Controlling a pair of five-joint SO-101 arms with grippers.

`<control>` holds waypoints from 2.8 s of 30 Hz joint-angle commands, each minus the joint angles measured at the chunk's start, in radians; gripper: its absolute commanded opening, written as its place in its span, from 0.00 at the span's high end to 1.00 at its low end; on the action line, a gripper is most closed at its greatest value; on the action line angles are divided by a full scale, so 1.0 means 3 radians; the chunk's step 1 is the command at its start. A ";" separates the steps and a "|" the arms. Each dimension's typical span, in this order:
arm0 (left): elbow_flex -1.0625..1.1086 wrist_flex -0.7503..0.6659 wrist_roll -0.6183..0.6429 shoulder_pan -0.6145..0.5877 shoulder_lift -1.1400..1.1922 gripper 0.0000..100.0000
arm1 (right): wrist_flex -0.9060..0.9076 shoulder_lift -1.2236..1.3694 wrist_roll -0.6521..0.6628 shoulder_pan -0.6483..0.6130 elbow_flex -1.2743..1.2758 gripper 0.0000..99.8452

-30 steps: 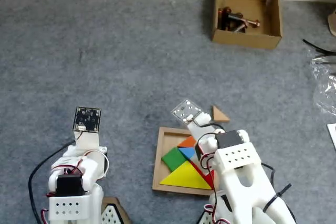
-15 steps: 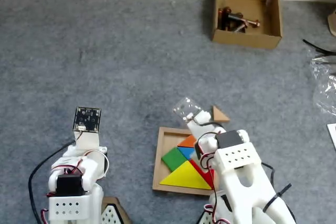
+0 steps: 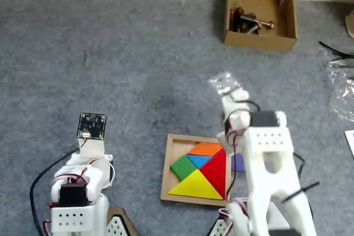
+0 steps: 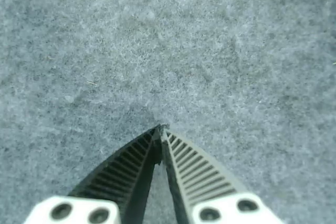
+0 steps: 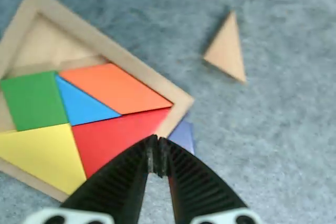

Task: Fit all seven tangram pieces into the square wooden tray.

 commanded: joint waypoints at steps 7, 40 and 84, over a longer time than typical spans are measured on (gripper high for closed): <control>0.0069 0.0015 0.0015 -0.0033 0.0008 0.99 | 0.0033 0.0678 -0.0036 0.0146 -0.0816 0.99; 0.0069 0.0015 0.0015 -0.0033 0.0008 0.99 | 0.0059 0.1864 0.1135 0.0136 -0.1716 0.90; 0.0069 0.0015 0.0015 -0.0033 0.0008 0.99 | -0.0412 0.2304 0.1447 0.0003 -0.1649 0.81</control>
